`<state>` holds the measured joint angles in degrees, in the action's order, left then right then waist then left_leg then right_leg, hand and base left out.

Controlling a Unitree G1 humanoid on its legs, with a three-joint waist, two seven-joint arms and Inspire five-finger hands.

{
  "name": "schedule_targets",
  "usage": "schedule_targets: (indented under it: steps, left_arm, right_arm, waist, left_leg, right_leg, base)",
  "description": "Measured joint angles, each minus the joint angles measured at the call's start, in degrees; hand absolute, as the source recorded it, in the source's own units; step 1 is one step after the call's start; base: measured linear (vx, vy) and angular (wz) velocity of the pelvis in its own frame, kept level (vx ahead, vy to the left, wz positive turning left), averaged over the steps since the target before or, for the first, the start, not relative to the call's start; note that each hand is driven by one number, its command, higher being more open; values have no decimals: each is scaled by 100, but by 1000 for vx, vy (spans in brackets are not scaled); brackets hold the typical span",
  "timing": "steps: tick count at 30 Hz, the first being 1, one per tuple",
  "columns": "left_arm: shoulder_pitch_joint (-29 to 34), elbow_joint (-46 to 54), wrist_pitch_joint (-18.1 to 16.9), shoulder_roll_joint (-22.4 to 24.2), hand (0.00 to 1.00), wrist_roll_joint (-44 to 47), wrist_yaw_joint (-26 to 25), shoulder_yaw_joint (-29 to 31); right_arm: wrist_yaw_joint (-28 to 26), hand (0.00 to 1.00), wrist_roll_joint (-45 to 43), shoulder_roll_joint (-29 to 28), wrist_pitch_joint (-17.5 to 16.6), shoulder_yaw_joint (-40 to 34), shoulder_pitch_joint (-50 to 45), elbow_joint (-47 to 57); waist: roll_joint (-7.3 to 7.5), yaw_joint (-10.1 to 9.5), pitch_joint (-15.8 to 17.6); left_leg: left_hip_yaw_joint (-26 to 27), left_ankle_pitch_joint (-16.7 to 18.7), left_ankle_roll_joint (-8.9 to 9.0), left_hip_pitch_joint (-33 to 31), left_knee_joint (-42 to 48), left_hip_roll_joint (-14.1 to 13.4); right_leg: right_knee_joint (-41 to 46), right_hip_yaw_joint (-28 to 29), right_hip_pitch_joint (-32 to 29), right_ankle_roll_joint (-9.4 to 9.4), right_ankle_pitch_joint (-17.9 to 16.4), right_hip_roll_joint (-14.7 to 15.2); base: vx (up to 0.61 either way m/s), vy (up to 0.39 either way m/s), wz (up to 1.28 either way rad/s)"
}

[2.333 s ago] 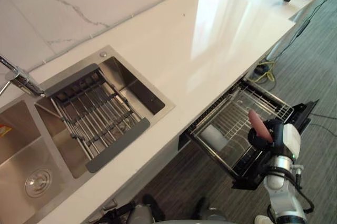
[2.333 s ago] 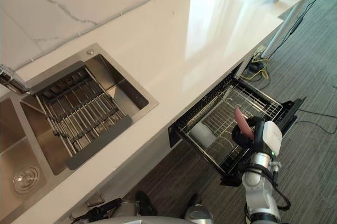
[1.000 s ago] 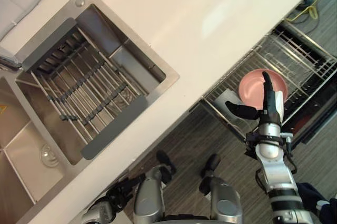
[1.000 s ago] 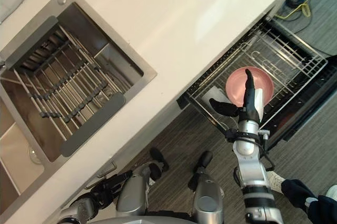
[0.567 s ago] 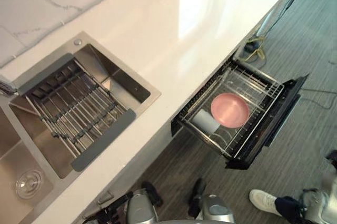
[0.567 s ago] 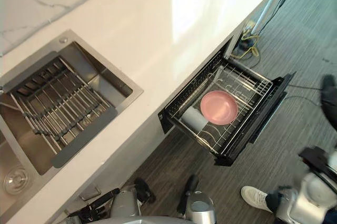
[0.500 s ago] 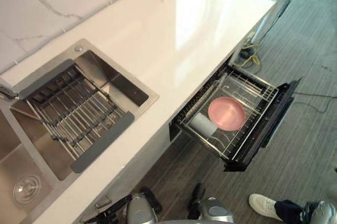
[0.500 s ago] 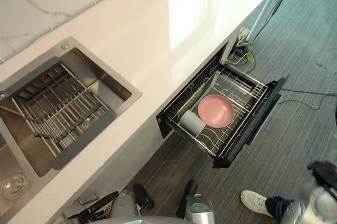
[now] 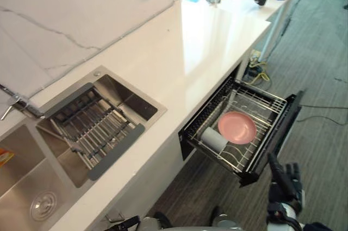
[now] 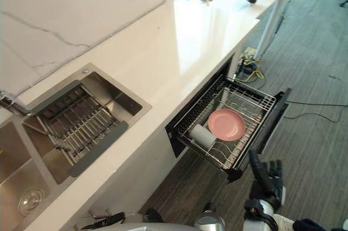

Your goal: Walk over to the sink, pick up the cup, carry it to the dishwasher, place the cup inside the dishwasher, then close the dishwasher door

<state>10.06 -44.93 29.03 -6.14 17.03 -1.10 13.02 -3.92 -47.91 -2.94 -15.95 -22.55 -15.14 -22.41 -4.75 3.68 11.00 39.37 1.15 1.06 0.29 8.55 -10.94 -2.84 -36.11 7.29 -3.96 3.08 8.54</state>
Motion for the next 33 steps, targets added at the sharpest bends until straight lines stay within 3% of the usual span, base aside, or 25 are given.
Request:
schedule_targets:
  steps: [3,6,9,12,22,28,33]
  left_arm:
    - [-4,-29,-83,34,100,0,42,0]
    - [1,-110,-174,30,100,-19,121,6]
    - [2,-237,-318,23,100,-20,187,23]
    - [2,-307,-452,11,100,-25,308,62]
    - [246,-1150,-784,-44,100,-427,564,217]
    - [583,-1479,-791,124,100,-687,643,216]
    - [547,-1438,-1074,227,100,-682,698,236]
  right_arm:
    - [33,100,-30,319,45,-35,189,-749]
    - [81,100,-43,560,163,-35,414,-1111]
    - [154,100,-66,697,224,-35,606,-1341]
    - [219,100,-157,828,372,-16,837,-1576]
    - [282,100,-211,1186,798,539,1791,-1721]
    - [265,100,-258,1207,904,1076,2221,-1568]
    - [-56,100,-270,1311,1058,1698,2515,-1347]
  waist:
    - [18,-134,15]
    - [15,-145,18]
    - [2,-165,25]
    - [-44,-321,45]
    - [-360,-581,99]
    - [-339,-750,118]
    - [-238,-858,185]
  left_leg:
    - [-304,-194,-30,108,-328,199]
    - [-461,-272,-44,170,-458,288]
    - [-610,-319,-57,172,-502,328]
    - [-723,-374,-86,150,-518,343]
    - [-1038,-444,-128,-108,-428,307]
    - [-1094,-497,-132,-159,-401,223]
    - [-1065,-527,-77,-143,-331,44]
  right_leg:
    - [191,-307,125,-79,-146,115]
    - [298,-463,204,-116,-242,169]
    - [401,-608,253,-144,-318,209]
    - [422,-708,281,-153,-340,209]
    - [375,-975,268,-110,-388,128]
    - [293,-1017,283,-86,-328,4]
    - [71,-968,363,38,-316,-227]
  base:
    - [97,65,55]
    - [78,36,29]
    - [36,27,29]
    - [-16,30,19]
    - [-27,39,15]
    - [64,-15,3]
    - [-10,-18,-6]
